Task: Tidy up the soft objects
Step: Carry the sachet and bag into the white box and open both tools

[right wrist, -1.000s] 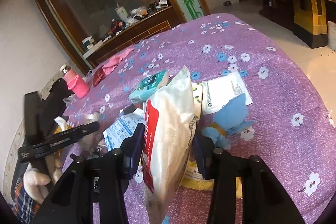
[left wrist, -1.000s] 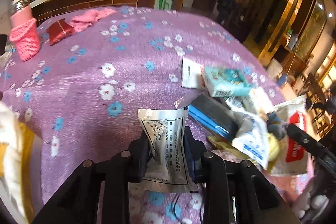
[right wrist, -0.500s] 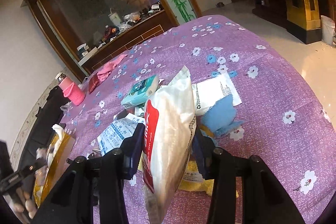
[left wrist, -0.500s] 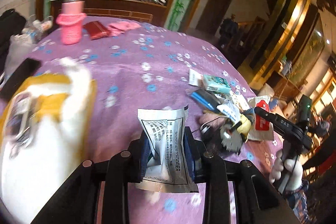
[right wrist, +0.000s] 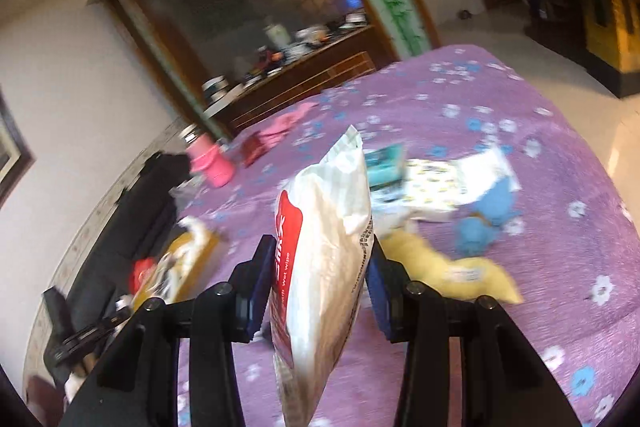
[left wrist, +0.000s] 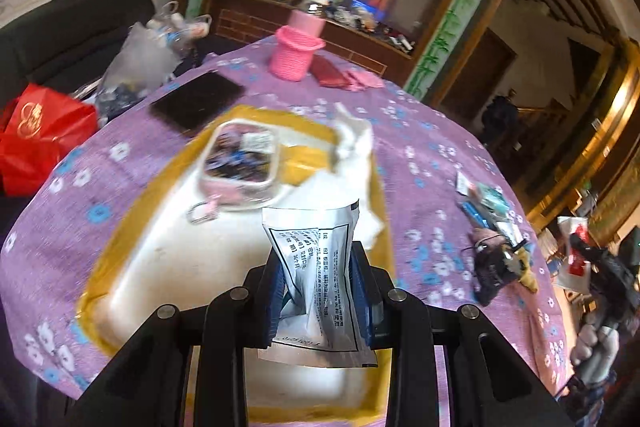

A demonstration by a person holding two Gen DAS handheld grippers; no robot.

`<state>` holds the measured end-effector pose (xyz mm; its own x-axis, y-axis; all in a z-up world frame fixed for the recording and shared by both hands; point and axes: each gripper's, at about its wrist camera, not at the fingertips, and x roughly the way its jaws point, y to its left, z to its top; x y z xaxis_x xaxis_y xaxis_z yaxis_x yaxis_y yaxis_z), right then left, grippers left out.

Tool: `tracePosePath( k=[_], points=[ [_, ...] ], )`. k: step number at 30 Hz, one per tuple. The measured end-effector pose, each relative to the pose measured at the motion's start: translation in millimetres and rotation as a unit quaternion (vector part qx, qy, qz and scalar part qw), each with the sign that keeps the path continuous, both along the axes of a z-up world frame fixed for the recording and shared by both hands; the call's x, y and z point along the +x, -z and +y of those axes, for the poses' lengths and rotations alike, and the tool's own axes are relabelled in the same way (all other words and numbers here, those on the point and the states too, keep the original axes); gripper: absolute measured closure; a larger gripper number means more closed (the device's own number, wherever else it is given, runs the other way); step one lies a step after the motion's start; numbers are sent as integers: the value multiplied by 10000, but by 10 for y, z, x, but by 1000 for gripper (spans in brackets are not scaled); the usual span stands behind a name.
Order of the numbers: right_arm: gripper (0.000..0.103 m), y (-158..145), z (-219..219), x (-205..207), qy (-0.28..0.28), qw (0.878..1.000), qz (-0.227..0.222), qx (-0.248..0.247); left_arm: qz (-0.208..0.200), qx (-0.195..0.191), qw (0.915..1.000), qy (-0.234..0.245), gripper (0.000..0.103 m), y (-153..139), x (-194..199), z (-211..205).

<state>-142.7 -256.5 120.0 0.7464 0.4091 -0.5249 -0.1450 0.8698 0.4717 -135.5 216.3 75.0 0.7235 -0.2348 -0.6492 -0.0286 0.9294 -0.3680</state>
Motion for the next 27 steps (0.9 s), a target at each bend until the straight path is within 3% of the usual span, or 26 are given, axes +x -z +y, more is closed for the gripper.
tracePosePath(
  k=[7, 10, 13, 15, 22, 25, 27],
  points=[
    [61, -76, 882, 42, -937, 9955, 141, -55, 197, 80, 9996, -208, 71, 195, 4, 244],
    [61, -50, 1314, 77, -1360, 9903, 262, -98, 270, 131, 9991, -292, 65, 250, 33, 324],
    [60, -19, 1739, 120, -1733, 9840, 385, -123, 356, 299, 9979, -446, 51, 300, 133, 395],
    [60, 9, 2024, 155, -1971, 9790, 492, -148, 433, 338, 9971, -527, 46, 340, 196, 453],
    [60, 271, 2890, 293, -2615, 9600, 933, -355, 338, -227, 9967, -696, 39, 386, 102, 603],
    [60, 425, 3210, 345, -2841, 9512, 1133, -405, 109, -627, 9950, -774, 29, 321, -79, 692],
    [60, 498, 3354, 357, -2926, 9474, 1201, -498, -97, -729, 9927, -952, 29, 269, -250, 772]
  ],
)
